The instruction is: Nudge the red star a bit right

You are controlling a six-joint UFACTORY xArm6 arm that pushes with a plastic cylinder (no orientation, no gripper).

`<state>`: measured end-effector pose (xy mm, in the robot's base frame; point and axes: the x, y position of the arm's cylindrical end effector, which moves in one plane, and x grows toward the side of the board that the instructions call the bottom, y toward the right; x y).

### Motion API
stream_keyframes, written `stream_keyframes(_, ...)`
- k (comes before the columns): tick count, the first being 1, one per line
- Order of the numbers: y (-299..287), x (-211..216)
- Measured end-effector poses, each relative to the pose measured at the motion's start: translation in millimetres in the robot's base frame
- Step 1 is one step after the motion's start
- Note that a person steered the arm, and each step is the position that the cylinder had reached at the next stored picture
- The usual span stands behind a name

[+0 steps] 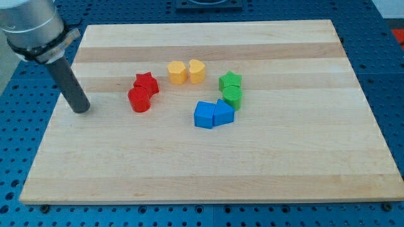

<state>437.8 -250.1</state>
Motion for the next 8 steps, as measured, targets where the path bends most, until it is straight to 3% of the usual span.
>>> stream_keyframes(5, 15, -38)
stream_keyframes(8, 69, -49)
